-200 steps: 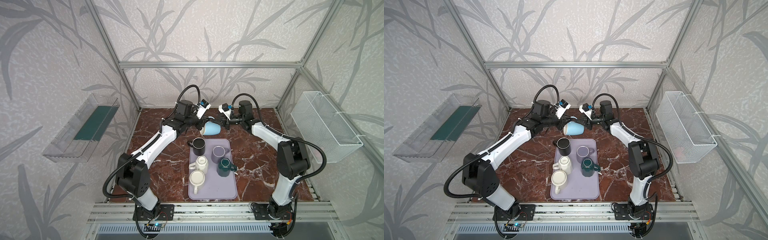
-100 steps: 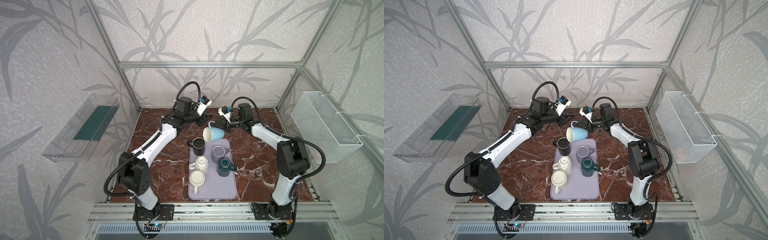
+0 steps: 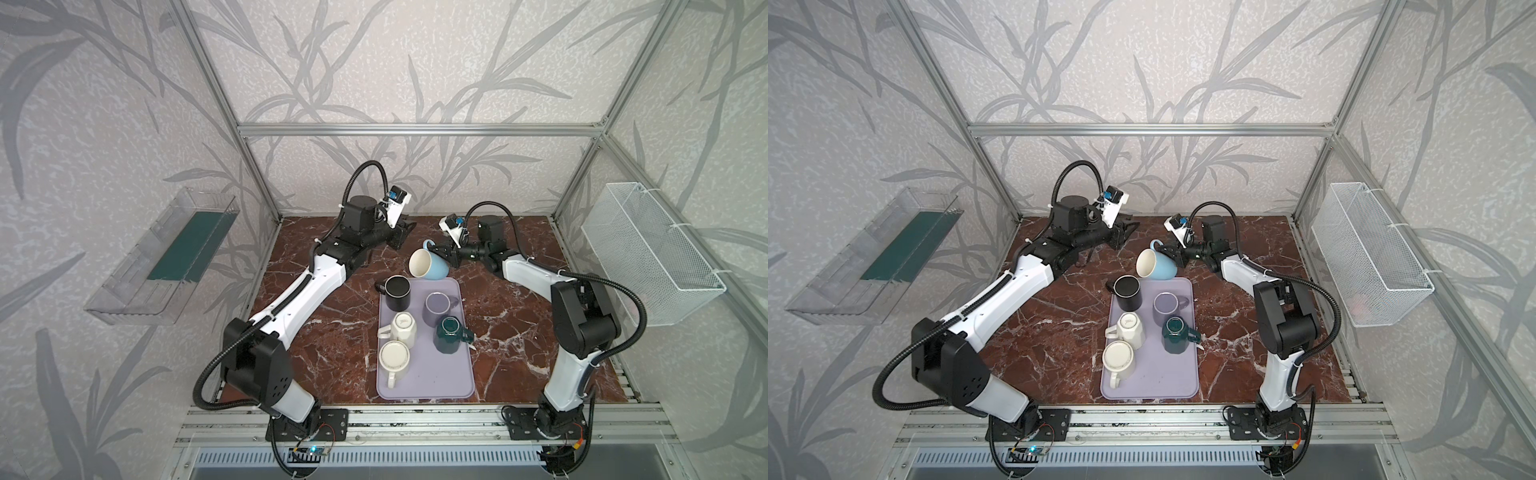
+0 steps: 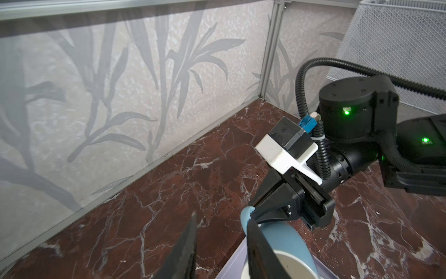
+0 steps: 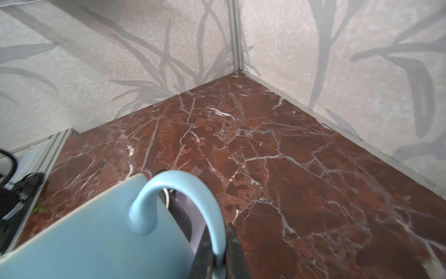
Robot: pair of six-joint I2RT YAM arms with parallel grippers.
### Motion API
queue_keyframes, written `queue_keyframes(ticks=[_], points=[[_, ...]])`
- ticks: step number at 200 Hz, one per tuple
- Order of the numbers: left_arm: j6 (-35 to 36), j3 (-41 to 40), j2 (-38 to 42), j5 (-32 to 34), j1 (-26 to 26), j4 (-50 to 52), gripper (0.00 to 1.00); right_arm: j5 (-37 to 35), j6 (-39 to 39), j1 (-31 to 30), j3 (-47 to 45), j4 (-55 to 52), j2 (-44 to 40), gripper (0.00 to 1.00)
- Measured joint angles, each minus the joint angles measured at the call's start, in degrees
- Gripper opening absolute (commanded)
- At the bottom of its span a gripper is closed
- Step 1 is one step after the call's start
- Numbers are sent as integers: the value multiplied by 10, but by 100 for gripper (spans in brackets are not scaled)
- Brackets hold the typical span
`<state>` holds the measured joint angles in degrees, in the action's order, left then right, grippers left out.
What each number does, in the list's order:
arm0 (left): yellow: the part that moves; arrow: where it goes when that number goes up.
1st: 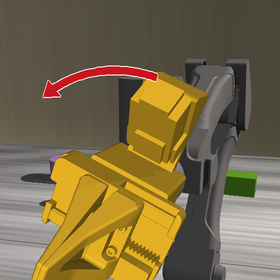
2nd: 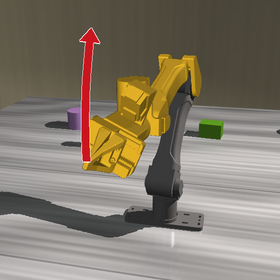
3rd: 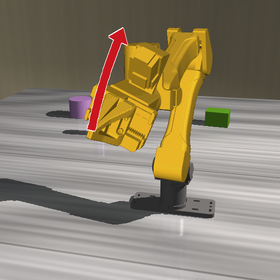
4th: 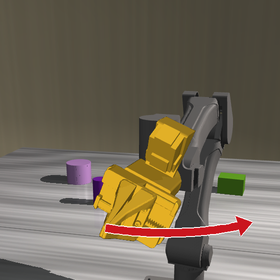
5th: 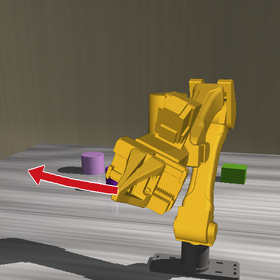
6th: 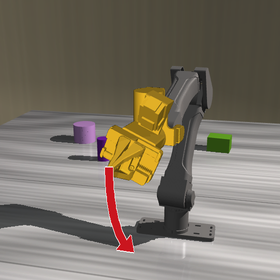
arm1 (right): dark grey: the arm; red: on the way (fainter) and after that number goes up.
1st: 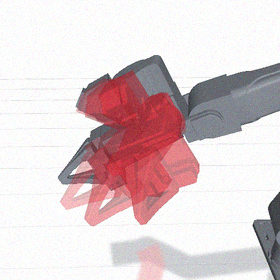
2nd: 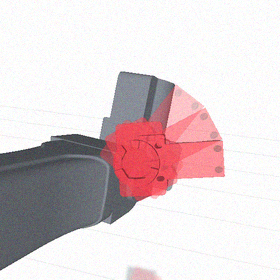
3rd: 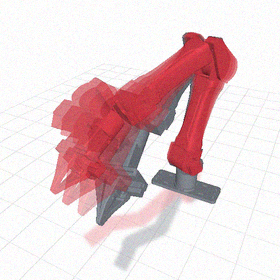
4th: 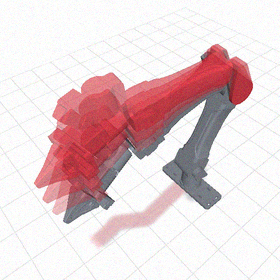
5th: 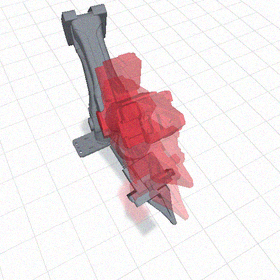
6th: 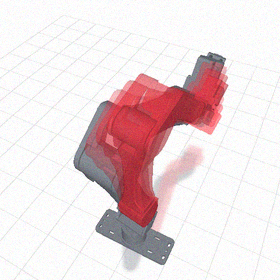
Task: Turn the mug right side up
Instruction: Pick up the mug from the tray.
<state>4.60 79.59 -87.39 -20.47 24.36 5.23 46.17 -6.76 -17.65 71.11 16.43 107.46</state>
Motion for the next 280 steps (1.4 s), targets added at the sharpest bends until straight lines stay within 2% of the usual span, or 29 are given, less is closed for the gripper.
queue_keyframes(ticks=[59, 100, 126, 205, 235, 280], points=[[-64, -78, 87, 106, 2, -8, 36, -185, 133, 1, -35, 92, 13, 0], [-116, -81, 86, 152, 8, 29, 35, -290, 189, 1, -59, 146, 36, 0], [-157, -63, 63, 163, 17, 61, 34, -331, 207, 3, -78, 182, 51, 0], [-239, 45, -68, 165, 57, 158, 33, -342, 277, 34, -91, 348, 138, 0], [-269, 84, -101, 137, 59, 184, 34, -313, 303, 47, -97, 415, 167, 0], [-303, 216, -192, 78, 59, 249, 34, -247, 355, 64, -96, 520, 192, 0]])
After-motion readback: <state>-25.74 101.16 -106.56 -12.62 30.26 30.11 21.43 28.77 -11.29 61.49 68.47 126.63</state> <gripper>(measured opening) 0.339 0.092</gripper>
